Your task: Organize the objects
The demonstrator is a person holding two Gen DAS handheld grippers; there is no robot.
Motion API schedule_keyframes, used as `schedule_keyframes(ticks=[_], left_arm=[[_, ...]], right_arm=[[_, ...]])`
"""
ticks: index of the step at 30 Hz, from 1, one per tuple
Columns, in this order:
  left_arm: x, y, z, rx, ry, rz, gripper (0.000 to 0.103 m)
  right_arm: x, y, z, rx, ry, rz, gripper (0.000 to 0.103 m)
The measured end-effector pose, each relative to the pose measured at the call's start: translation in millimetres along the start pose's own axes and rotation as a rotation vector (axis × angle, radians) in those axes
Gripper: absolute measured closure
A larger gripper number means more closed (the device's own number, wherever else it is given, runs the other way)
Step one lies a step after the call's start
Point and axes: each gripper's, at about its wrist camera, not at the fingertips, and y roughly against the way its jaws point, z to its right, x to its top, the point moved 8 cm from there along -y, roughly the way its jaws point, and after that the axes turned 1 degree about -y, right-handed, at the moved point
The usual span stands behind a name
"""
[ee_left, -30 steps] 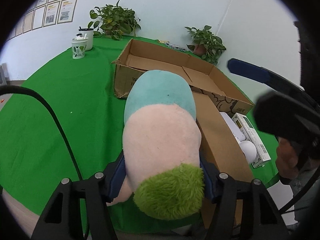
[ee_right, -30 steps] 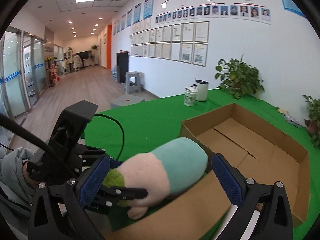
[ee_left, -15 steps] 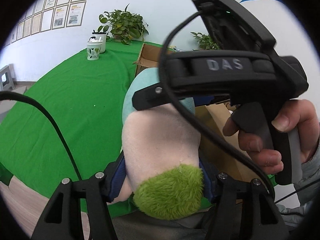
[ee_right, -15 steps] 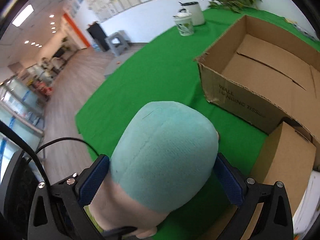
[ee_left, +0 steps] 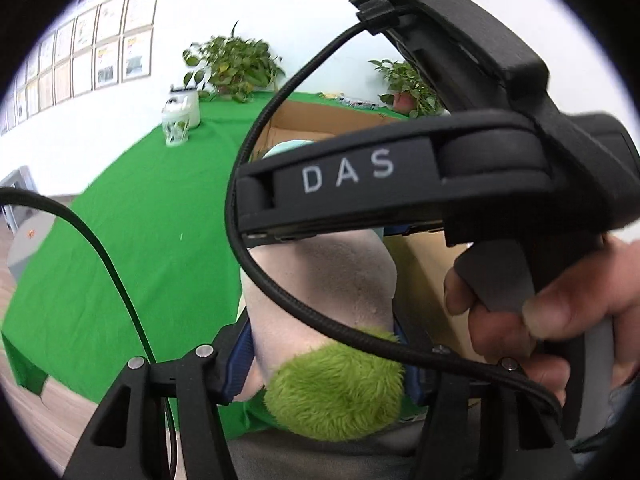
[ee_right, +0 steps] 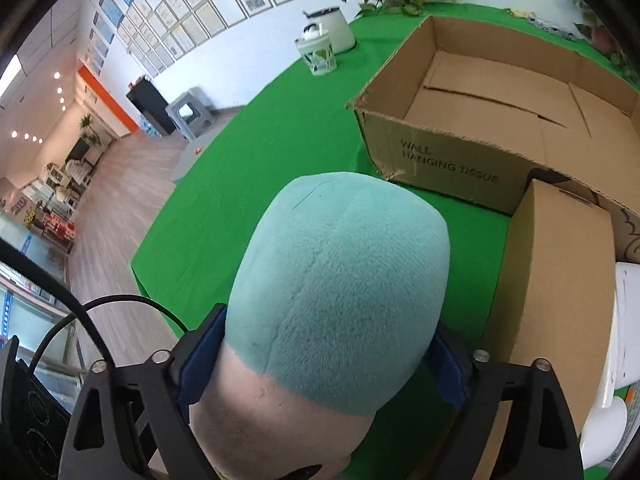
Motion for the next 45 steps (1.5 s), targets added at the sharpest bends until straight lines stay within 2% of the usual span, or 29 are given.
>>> schedule_keyframes(ticks=[3,6,8,10,12,14,19,20,22,23,25,32,38,45], left_arm=[[31.1,1.6,7.1,0.019,-0.056,0.059,0.044],[78.6,9.8,20.1,0.028,-0.135,0.158,0.044],[110.4,16.4,29.1,0.035,-0.182,0.235,0.044],[138.7,19.7,36.7,0.035,-0.214,0.297,0.044],[164.5,19.5,41.3,0.022,-0.230,0.337,0.044],[185.2,14.5,42.0,0.005,-0.227,0.353,0.044],[217.8,-10.9,36.0,-0.022,-0.223,0.343,0.044],[222.3,-17.5,35.6,-0.024,-0.223,0.335,0.044],[223.3,-21.3,33.4,-0.038,-0.215,0.318,0.044],[225.6,-27.7,31.8,-0.045,-0.210,0.310,0.044],[228.2,-35.3,31.4,-0.060,-0.198,0.294,0.044],[230.9,-78.6,22.2,-0.059,-0.156,0.219,0.044],[217.4,-116.9,14.5,-0.043,-0.133,0.133,0.044],[185.7,-159.6,-0.2,-0.013,-0.070,-0.005,0.044]], right_arm=[[16.0,23.7,0.2,0.014,-0.007,0.107,0.025],[49.4,59.5,-6.5,0.004,0.007,0.246,0.028],[76.0,94.9,-7.5,-0.010,0.038,0.338,0.029],[88.5,149.2,-1.2,-0.032,0.075,0.417,0.029],[109.2,181.8,-1.1,-0.059,0.100,0.476,0.029],[117.8,227.8,10.8,-0.079,0.112,0.499,0.029],[150.8,254.5,18.2,-0.123,0.115,0.490,0.029],[175.7,240.0,24.8,-0.122,0.109,0.482,0.029],[202.5,230.9,39.7,-0.123,0.092,0.469,0.029],[230.0,211.3,43.6,-0.126,0.079,0.464,0.029],[255.4,183.8,70.7,-0.136,0.061,0.455,0.029],[304.2,102.7,113.4,-0.128,0.036,0.400,0.029],[321.0,30.8,151.5,-0.076,0.009,0.328,0.029],[313.1,-67.6,204.7,-0.022,-0.040,0.183,0.029]])
